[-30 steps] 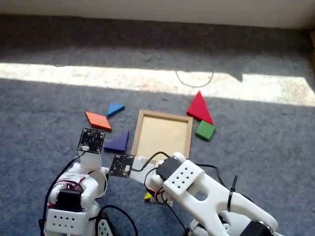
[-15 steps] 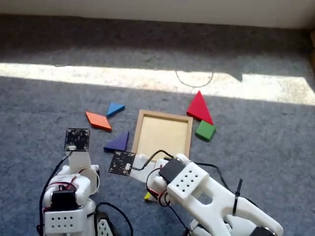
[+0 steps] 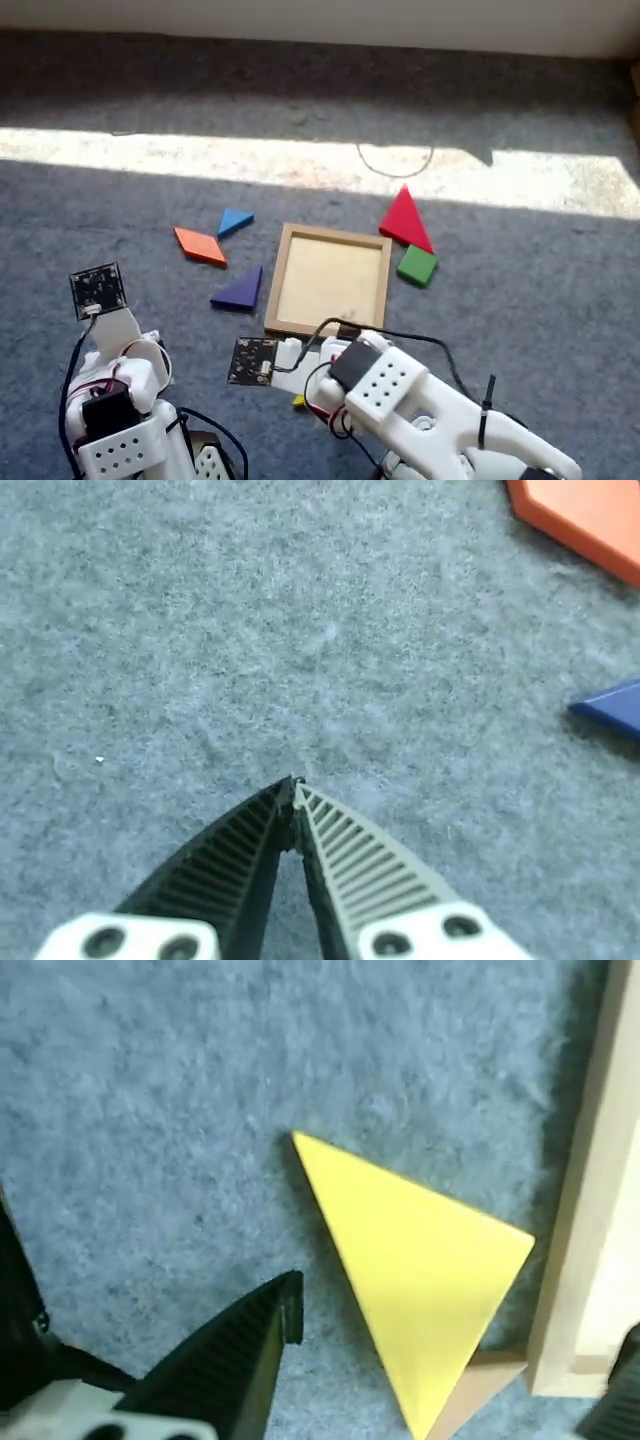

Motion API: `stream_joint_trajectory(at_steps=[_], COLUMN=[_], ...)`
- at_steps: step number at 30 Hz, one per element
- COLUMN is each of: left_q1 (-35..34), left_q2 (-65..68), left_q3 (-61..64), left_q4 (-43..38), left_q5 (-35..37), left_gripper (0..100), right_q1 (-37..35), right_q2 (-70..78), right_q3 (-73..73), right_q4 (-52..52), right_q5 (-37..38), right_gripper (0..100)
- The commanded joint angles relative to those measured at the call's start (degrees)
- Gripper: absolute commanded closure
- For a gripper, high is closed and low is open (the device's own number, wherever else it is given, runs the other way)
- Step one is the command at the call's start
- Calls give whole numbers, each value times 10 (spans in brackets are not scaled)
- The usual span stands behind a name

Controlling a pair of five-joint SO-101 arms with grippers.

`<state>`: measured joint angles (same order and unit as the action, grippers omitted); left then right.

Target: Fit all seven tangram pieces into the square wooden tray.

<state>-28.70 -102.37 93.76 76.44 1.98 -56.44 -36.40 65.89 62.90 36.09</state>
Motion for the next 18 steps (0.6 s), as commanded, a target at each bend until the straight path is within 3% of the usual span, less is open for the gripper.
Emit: stream_joint_trajectory(at_steps=[1,5,12,18], left_q1=[-7,-7,-7,-7], left_q2=[-15,-15,-15,-15], left_q3=[0,0,0,0], left_q4=[-22,-25,-25,-25], left_q5=[-1,-1,-1,-1], left_gripper=[994,994,994,994], right_q1=[10,10,19,38], right_q2=[64,127,173,173], right_q3=[-3,-3,-7,-7], right_q4=[-53,-93,-116,-116], right_q5=[18,18,44,44], right_gripper=[552,555,699,737])
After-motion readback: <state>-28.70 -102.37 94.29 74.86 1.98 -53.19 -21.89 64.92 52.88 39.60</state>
